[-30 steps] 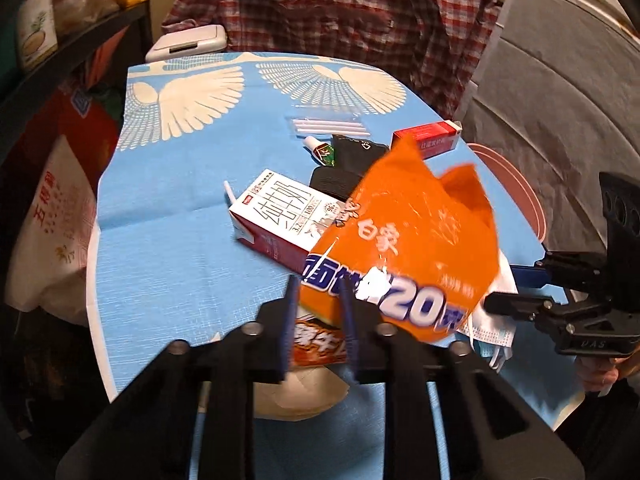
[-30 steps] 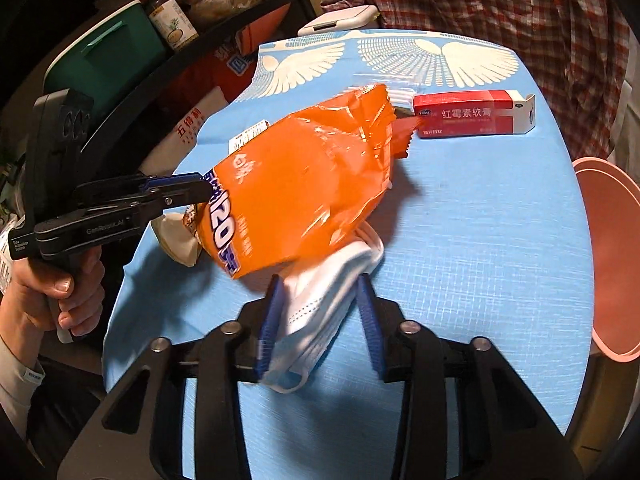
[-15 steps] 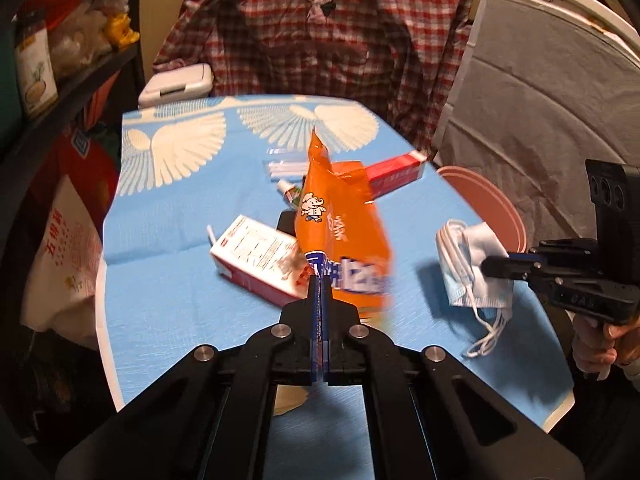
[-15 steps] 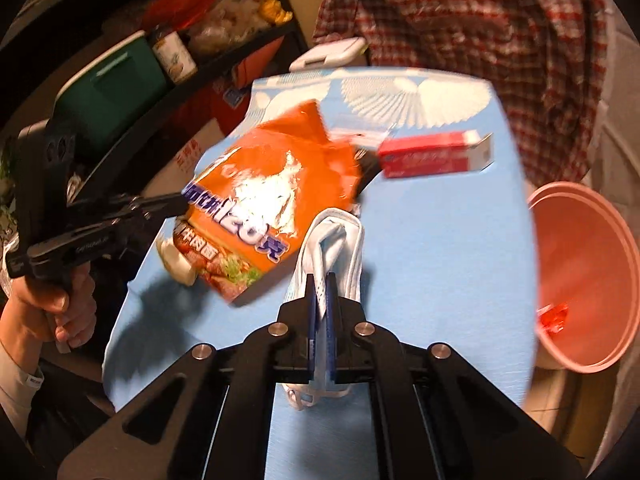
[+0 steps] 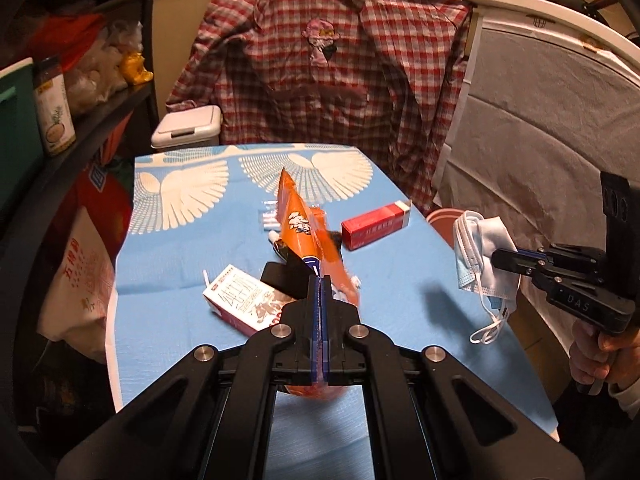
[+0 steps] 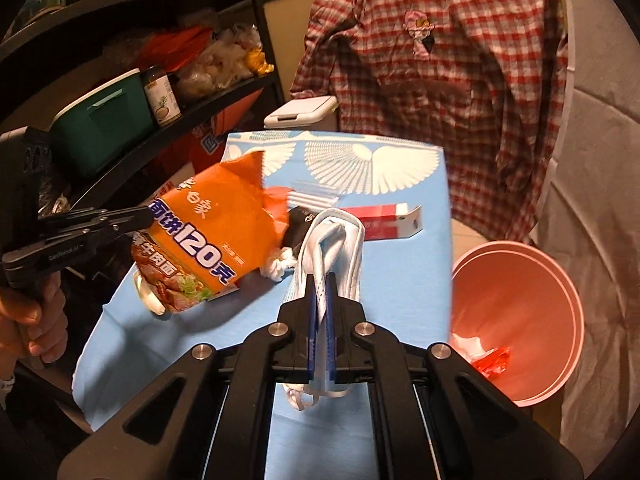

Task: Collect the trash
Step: 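Grasp the orange snack bag with the left tool while the right tool grasps the white face mask, then carry the face mask to the bucket with the right tool while the left carries the orange bag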

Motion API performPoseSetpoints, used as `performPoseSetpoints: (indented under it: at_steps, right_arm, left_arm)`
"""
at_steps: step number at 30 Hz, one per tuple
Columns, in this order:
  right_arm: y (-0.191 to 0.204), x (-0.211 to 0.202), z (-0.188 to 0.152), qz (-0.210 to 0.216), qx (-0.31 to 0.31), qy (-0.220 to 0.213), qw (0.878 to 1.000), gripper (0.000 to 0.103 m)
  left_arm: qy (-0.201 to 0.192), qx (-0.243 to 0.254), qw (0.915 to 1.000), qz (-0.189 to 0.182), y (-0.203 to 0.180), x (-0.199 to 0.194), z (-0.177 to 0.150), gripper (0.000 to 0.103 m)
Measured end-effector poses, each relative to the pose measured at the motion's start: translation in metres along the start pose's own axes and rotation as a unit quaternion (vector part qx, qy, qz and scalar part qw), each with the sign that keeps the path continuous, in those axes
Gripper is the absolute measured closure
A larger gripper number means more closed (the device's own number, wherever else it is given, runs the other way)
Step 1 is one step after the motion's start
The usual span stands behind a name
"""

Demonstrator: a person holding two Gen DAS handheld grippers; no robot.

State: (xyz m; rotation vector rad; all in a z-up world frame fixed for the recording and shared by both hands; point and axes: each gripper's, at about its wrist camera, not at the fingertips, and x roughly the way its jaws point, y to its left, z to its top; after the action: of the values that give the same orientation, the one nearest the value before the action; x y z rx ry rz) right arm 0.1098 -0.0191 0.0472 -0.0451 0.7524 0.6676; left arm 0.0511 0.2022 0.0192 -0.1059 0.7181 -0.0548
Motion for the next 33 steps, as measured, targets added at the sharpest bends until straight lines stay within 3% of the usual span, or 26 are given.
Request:
performPoseSetpoints:
  at_steps: [13, 33]
  right_arm:
    - [-0.012, -0.005, 0.004, -0.015, -0.001, -0.013, 1.000, 0.098]
    - [-0.037, -0.020, 0.014, -0.034, 0.022, -0.038, 0.998, 0.098]
  left_arm:
    - [-0.019, -0.004, 0.9996, 0.023, -0.005, -0.006, 0.005, 0.103]
    - [-0.049, -0.007, 0.9986, 0.019, -0.025, -0.016, 0.021, 0.103]
